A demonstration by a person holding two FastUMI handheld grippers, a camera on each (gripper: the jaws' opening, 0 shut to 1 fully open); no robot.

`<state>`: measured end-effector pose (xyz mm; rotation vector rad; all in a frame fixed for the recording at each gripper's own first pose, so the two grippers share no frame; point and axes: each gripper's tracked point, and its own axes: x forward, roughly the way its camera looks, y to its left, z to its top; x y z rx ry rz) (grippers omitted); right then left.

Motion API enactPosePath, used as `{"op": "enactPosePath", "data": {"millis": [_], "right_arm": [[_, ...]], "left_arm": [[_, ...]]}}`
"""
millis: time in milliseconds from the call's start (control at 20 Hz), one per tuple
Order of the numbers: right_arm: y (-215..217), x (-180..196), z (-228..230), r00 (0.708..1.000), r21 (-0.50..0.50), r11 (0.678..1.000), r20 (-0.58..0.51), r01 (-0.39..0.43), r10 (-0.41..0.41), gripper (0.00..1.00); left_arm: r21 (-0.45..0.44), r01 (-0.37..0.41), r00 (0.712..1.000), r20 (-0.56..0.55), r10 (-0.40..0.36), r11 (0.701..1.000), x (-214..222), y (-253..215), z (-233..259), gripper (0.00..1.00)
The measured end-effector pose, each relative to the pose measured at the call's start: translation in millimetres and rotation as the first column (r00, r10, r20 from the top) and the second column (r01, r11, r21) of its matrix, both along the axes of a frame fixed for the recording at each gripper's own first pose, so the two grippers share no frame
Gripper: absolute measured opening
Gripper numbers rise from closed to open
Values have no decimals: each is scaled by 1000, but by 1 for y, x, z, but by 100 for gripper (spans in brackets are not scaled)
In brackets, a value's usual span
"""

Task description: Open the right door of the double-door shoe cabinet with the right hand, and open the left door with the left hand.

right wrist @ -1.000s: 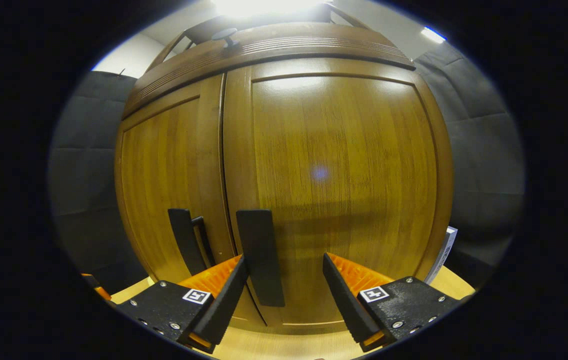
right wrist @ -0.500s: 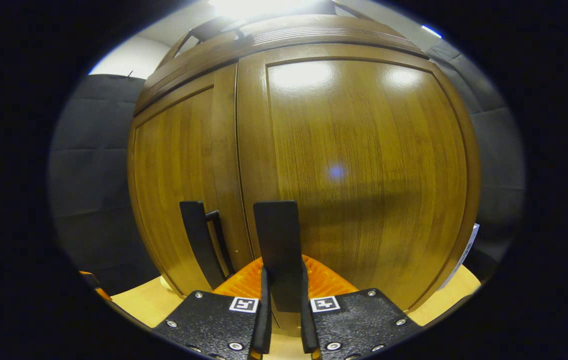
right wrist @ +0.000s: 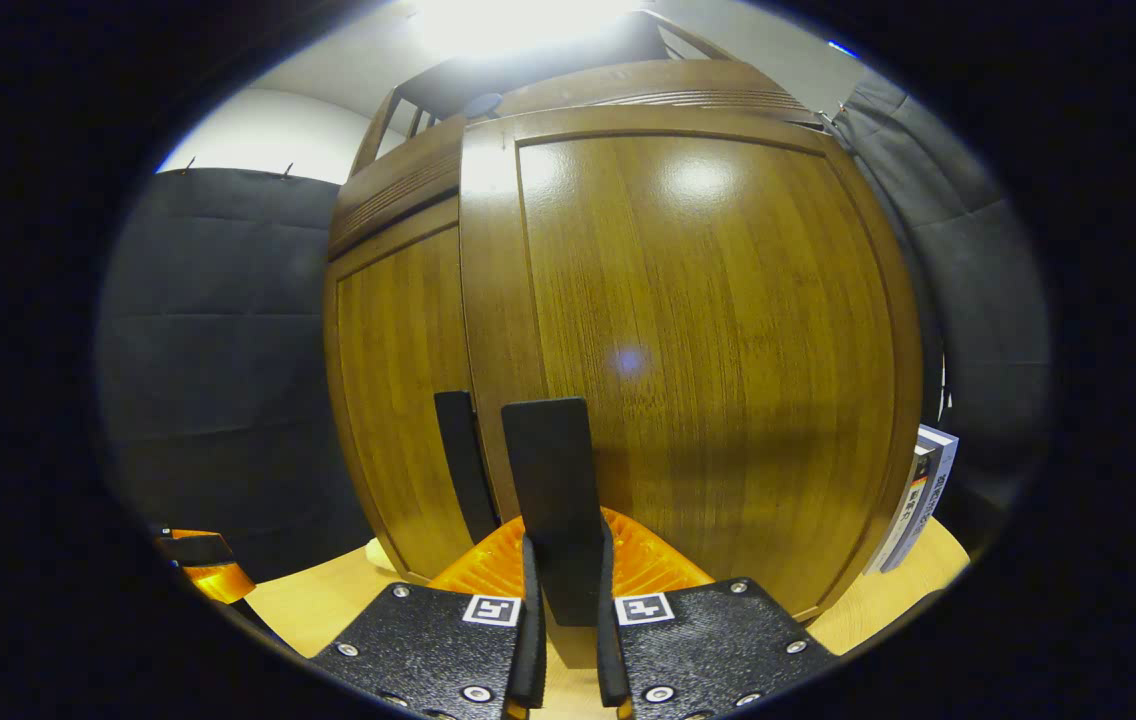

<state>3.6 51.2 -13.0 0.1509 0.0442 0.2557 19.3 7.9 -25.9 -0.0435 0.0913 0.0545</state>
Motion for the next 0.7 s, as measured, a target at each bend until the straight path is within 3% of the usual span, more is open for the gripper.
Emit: {"op": "enactPosePath", "data": {"millis": [350,400,450,600,650,700], "right_arm": [[1,-1,2,998,-2,998,25,-60,60,21],[3,0,1,997,4,998,31,-66,66,20],[3,2,2,997,10,998,39,-69,68,21],[1,0,1,997,11,998,46,-65,64,21],[0,0,1,997,0,998,46,-58,58,21],[0,-1,4,998,-11,999,49,-48,48,20]], "left_arm": [[6,59,998,11,-59,998,-2,-5,1,94],[9,60,998,8,-60,998,-2,-5,1,100],[7,64,998,5,-64,998,-2,-7,-1,94],[-33,75,997,-4,-75,997,-2,-7,-4,93],[-50,78,997,-12,-79,996,-1,-7,-5,87],[-63,80,997,-17,-81,995,1,-6,-7,93]]}}
